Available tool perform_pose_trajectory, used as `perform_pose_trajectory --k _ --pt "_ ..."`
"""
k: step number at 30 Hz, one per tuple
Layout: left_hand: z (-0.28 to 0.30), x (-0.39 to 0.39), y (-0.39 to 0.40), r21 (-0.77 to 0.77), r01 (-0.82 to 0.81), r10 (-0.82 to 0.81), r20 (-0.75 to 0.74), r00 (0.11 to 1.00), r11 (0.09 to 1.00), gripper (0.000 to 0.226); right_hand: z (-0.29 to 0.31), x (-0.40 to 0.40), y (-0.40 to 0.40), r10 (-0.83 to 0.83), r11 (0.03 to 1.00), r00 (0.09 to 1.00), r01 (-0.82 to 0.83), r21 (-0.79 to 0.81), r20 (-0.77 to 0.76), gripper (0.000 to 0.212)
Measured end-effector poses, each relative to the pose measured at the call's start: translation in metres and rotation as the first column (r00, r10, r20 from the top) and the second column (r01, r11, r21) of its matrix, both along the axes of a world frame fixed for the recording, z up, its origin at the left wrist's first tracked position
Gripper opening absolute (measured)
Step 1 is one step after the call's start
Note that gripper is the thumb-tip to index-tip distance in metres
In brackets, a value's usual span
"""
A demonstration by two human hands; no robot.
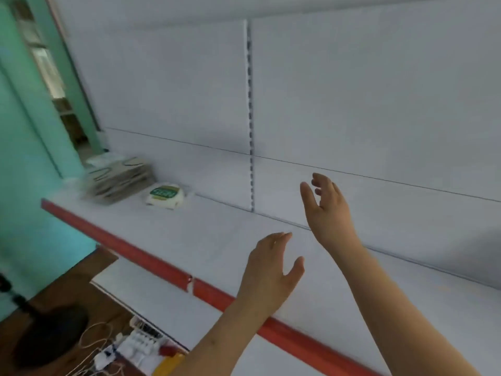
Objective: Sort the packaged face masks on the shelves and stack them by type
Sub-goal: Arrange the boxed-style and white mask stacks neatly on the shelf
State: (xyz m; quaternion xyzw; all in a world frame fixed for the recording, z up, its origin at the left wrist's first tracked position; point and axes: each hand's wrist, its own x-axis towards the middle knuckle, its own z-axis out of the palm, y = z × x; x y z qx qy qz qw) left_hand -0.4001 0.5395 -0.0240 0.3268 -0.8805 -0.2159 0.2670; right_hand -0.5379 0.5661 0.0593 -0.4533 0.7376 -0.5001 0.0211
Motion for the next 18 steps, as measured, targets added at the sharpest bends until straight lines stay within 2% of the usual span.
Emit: perform_pose_trajectory --k 3,7,12,14,16,17,18 --pt "0.000 0.087 -0.065 0.045 -0.133 0.135 -0.054 0.989 0.990 0.067 0.003 0.077 -0.084 0.116 0.993 0.993 -0.117 0.022 0.020 0.053" --pt "-0.005 0.167 -0.136 0.129 -0.245 0.256 -0.075 0.964 0.961 0.044 -0.003 0.147 -0.176 0.186 0.976 0.982 -0.189 0.108 0.038 0.053" --pt "-0.015 0.216 -0.218 0.173 -0.310 0.331 -0.108 0.937 0.935 0.039 -0.028 0.183 -0.279 0.191 0.937 0.975 -0.215 0.275 0.112 0.053" --pt "-0.018 0.224 -0.255 0.211 -0.358 0.393 -0.151 0.907 0.909 0.036 -0.044 0.181 -0.317 0.196 0.921 0.979 -0.205 0.332 0.059 0.051" --pt "-0.023 0.228 -0.299 0.308 -0.436 0.494 -0.146 0.857 0.846 0.032 -0.059 0.175 -0.356 0.248 0.902 0.967 -0.211 0.377 -0.052 0.047" --pt "-0.023 0.228 -0.321 0.423 -0.461 0.554 -0.122 0.824 0.780 0.031 -0.064 0.173 -0.374 0.291 0.881 0.951 -0.224 0.417 -0.105 0.047" --pt "-0.021 0.228 -0.340 0.602 -0.438 0.610 -0.104 0.786 0.668 0.032 -0.068 0.173 -0.391 0.344 0.849 0.926 -0.235 0.473 -0.156 0.049"
